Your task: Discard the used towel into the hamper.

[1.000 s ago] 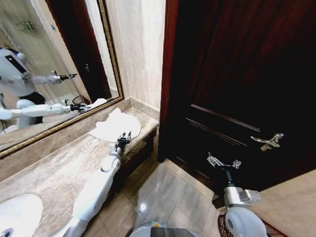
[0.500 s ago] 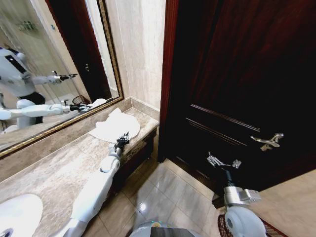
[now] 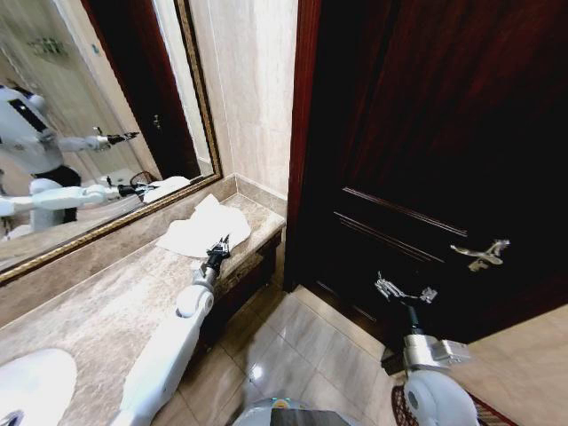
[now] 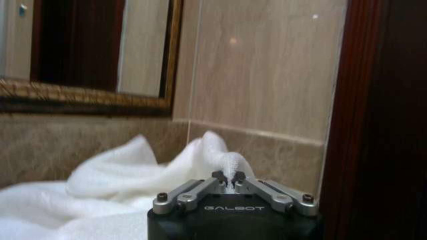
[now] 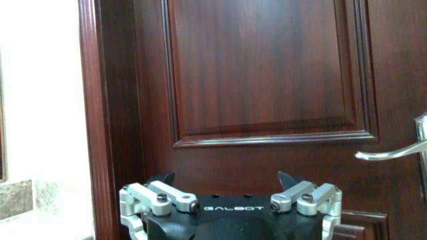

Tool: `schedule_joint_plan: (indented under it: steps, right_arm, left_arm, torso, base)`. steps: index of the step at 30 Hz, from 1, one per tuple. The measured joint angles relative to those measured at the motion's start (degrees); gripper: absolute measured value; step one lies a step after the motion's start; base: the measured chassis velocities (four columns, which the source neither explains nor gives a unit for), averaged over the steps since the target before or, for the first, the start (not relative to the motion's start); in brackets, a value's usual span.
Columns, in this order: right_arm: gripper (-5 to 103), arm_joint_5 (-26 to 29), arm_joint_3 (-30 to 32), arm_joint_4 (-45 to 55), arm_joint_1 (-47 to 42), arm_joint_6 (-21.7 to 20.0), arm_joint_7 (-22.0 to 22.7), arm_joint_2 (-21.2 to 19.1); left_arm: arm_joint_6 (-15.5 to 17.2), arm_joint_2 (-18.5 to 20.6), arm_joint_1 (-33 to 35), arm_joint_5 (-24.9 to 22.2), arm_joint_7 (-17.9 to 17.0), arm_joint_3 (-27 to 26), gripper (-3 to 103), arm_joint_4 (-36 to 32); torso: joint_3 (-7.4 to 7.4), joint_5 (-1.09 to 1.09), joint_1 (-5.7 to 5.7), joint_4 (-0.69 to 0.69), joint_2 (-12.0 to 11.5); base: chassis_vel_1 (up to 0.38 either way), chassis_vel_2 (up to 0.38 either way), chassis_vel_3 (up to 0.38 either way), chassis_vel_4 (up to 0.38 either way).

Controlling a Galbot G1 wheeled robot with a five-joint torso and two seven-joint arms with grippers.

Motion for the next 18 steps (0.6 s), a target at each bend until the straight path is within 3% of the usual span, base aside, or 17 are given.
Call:
schedule_joint_plan:
  steps: [9, 18]
  right_arm:
    - [100, -0.18, -0.35, 0.68, -0.32, 0.34, -0.42, 0.54]
    - [100, 0.0, -0.26, 1.47, -0.73, 0.91, -0.78, 0.6]
  left_arm:
    - [-0.08, 0.62, 8.67, -0.95, -1.36, -3.28, 2, -14.28]
    - [-0.18, 0.11, 14.51, -0.6, -1.79, -4.95, 2, -23.21]
  torso:
    - [0.0, 0.0, 0.0, 0.0, 0.0]
    - [0.0, 0.0, 0.0, 0.0, 0.0]
  base:
    - [0.0, 0.0, 0.0, 0.0]
    - [0.0, 0.0, 0.0, 0.0]
